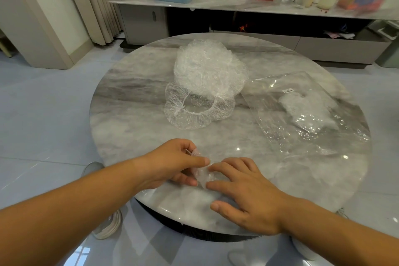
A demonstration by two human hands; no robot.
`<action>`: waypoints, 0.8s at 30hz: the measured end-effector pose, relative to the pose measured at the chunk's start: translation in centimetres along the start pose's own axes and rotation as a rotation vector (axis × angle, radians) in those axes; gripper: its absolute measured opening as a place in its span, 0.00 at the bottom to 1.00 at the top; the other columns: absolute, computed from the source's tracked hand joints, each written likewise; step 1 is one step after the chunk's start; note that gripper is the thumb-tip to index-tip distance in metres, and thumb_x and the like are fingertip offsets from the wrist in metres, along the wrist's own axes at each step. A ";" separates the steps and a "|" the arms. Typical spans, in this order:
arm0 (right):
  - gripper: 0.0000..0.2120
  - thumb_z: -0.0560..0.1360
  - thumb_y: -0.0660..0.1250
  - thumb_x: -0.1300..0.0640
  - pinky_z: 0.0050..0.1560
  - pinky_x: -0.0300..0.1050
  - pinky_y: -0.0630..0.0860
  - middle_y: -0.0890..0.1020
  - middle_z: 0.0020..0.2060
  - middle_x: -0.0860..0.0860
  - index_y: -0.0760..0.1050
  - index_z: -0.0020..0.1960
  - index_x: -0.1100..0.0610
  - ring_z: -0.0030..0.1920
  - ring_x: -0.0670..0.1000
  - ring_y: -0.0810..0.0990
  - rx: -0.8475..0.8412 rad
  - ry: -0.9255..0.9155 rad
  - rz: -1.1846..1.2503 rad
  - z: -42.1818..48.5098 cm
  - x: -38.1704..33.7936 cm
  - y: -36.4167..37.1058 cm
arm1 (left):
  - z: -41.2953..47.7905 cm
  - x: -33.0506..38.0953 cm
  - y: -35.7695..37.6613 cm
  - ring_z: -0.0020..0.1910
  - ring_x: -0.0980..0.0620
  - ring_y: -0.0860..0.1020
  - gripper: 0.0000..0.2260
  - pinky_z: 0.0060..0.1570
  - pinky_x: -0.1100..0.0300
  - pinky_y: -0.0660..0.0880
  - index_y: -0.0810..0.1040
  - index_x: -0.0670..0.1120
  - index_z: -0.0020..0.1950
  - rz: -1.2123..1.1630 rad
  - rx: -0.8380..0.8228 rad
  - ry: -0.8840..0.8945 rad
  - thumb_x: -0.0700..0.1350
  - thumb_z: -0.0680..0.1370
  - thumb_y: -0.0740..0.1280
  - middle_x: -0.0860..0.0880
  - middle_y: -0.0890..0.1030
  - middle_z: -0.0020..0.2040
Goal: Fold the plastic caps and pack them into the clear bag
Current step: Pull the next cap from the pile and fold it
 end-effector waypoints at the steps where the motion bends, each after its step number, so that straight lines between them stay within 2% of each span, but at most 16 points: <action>1: 0.27 0.80 0.48 0.32 0.75 0.47 0.48 0.63 0.74 0.45 0.71 0.72 0.41 0.74 0.47 0.56 -0.003 0.004 0.008 0.0 0.0 0.0 | -0.1 0.2 0.3 0.32 0.49 0.79 0.10 0.31 0.59 0.79 0.76 0.42 0.46 -0.015 -0.016 0.009 0.42 0.74 0.76 0.42 0.79 0.36; 5: 0.26 0.80 0.49 0.33 0.74 0.47 0.51 0.66 0.65 0.45 0.73 0.70 0.41 0.70 0.46 0.59 0.000 0.010 0.004 -0.1 0.2 0.0 | 0.0 0.6 0.8 0.36 0.50 0.80 0.10 0.34 0.61 0.76 0.78 0.44 0.45 0.009 -0.021 0.057 0.49 0.76 0.73 0.44 0.83 0.40; 8: 0.25 0.80 0.50 0.33 0.74 0.47 0.52 0.69 0.60 0.41 0.72 0.70 0.42 0.68 0.46 0.61 0.020 0.000 -0.003 -0.2 0.4 -0.1 | 0.1 0.3 1.2 0.39 0.50 0.80 0.12 0.39 0.59 0.78 0.80 0.41 0.49 -0.027 -0.020 0.056 0.50 0.78 0.70 0.45 0.83 0.43; 10: 0.24 0.80 0.52 0.34 0.74 0.46 0.52 0.72 0.61 0.39 0.71 0.70 0.42 0.70 0.44 0.61 0.041 -0.005 0.031 -0.5 0.7 -0.3 | 0.1 0.1 1.4 0.42 0.47 0.81 0.15 0.43 0.58 0.81 0.79 0.36 0.54 -0.061 -0.025 0.052 0.49 0.79 0.70 0.43 0.83 0.46; 12: 0.22 0.80 0.55 0.36 0.74 0.48 0.56 0.73 0.64 0.40 0.73 0.69 0.43 0.72 0.44 0.62 0.094 -0.015 0.059 -1.0 1.0 -0.9 | 0.0 -0.1 1.6 0.44 0.46 0.83 0.16 0.45 0.56 0.82 0.78 0.34 0.57 -0.065 -0.025 0.051 0.47 0.79 0.70 0.41 0.83 0.49; 15: 0.17 0.80 0.61 0.40 0.70 0.53 0.65 0.73 0.67 0.45 0.75 0.65 0.45 0.71 0.46 0.67 0.252 -0.012 0.077 -2.0 1.6 -2.6 | -0.1 -0.1 1.8 0.45 0.46 0.85 0.12 0.48 0.55 0.83 0.79 0.37 0.58 -0.029 -0.018 0.063 0.44 0.80 0.69 0.39 0.84 0.52; 18: 0.13 0.80 0.64 0.46 0.65 0.52 0.68 0.75 0.66 0.45 0.78 0.62 0.48 0.67 0.47 0.71 0.355 -0.069 0.086 -2.6 1.1 -4.1 | 0.0 -0.1 2.1 0.48 0.43 0.85 0.09 0.47 0.55 0.83 0.79 0.39 0.58 -0.027 -0.019 0.059 0.42 0.80 0.69 0.38 0.84 0.54; 21: 0.14 0.79 0.64 0.47 0.64 0.50 0.68 0.76 0.65 0.42 0.77 0.64 0.48 0.65 0.48 0.72 0.274 -0.128 0.060 -2.1 -0.2 -3.4 | 0.0 -0.1 2.5 0.49 0.42 0.85 0.09 0.47 0.55 0.83 0.78 0.41 0.60 -0.037 -0.041 0.037 0.40 0.81 0.67 0.39 0.84 0.55; 24: 0.17 0.80 0.61 0.43 0.64 0.49 0.67 0.77 0.63 0.39 0.76 0.66 0.47 0.64 0.46 0.71 0.174 -0.073 0.014 -1.9 0.2 -1.9 | 0.1 -0.1 2.6 0.49 0.42 0.86 0.10 0.48 0.54 0.83 0.78 0.43 0.62 -0.039 -0.060 0.010 0.38 0.81 0.64 0.40 0.84 0.56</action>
Point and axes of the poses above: each hand's wrist, its own z-axis towards the middle knuckle, its own y-axis out of the palm, x = y × z, the point moved 8 cm from there along z, towards the middle knuckle
